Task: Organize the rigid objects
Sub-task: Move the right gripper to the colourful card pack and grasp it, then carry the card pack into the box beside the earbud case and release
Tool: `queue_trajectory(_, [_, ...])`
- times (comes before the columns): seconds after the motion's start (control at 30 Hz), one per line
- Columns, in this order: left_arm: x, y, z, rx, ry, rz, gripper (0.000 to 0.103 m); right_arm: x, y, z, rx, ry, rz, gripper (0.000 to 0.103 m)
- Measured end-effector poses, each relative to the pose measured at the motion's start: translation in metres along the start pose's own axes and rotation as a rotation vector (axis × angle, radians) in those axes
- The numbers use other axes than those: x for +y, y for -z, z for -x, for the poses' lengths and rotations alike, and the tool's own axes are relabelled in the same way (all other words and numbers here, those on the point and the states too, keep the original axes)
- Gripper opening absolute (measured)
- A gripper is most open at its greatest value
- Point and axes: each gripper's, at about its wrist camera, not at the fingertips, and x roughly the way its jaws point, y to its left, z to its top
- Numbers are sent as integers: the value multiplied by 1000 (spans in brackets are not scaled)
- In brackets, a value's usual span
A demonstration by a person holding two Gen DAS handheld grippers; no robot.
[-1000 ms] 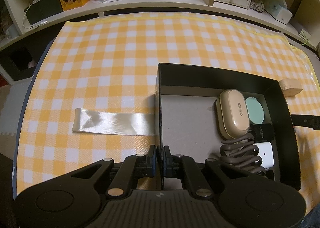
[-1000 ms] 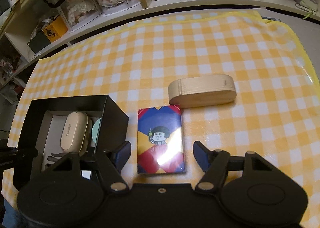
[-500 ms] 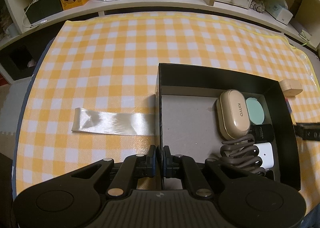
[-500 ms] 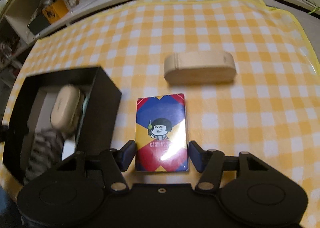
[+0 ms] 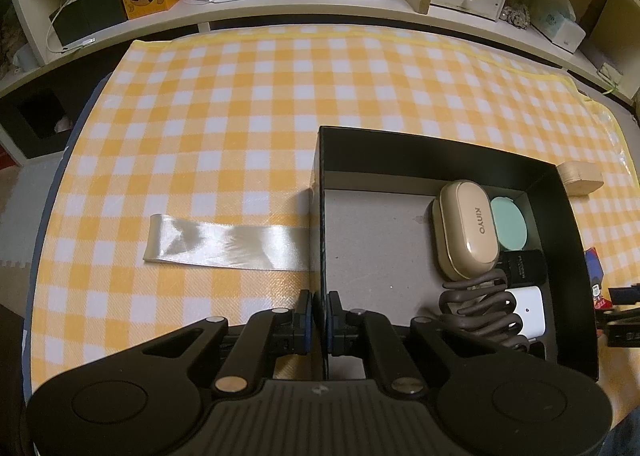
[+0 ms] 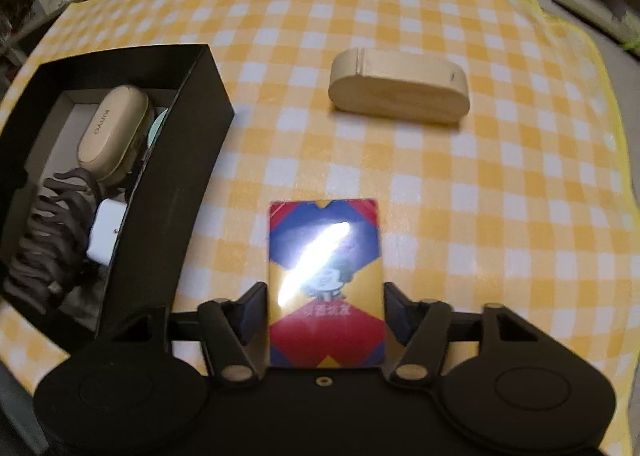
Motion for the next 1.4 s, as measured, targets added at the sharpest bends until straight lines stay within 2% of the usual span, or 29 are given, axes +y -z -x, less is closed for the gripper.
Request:
queue_trajectory(0.2, [1,0,0,0,-1,-1,7,-3,6,12,-42,-1,14,59])
queue_trajectory(0.43, [2,0,0,0,2,4,8,6,-16,67,-214,-44,84,59])
queue_trajectory(0.53, [3,1,1,2,2,2,8,27,-28,81,-255,-76,192,59])
queue_trajectory(0.7, [4,4,3,8,7,-3,9,75,-54,76,-274,-107,385,59])
queue_trajectory(0.9, [4,7,7,12,24,7,10,130,-69,69,-290,-161,644,59])
queue_trajectory(1.1, [7,9,9,6,34,6,10,175,-81,54,-225,-167,901,59])
queue_trajectory(1.2, [10,11,12,4,43,12,10,191,-86,44,-194,-166,990,59])
queue_trajectory(1.3, [14,14,15,2,50,17,11,202,-85,39,-199,-170,1057,60])
queue_trajectory(1.33, [15,15,16,2,51,17,11,206,-83,37,-204,-154,1083,61])
queue_trajectory(1.37, [16,16,16,2,51,17,11,208,-82,36,-205,-137,1094,71])
queue_trajectory(1.4, [16,16,17,2,51,17,11,209,-82,35,-222,-119,1081,75])
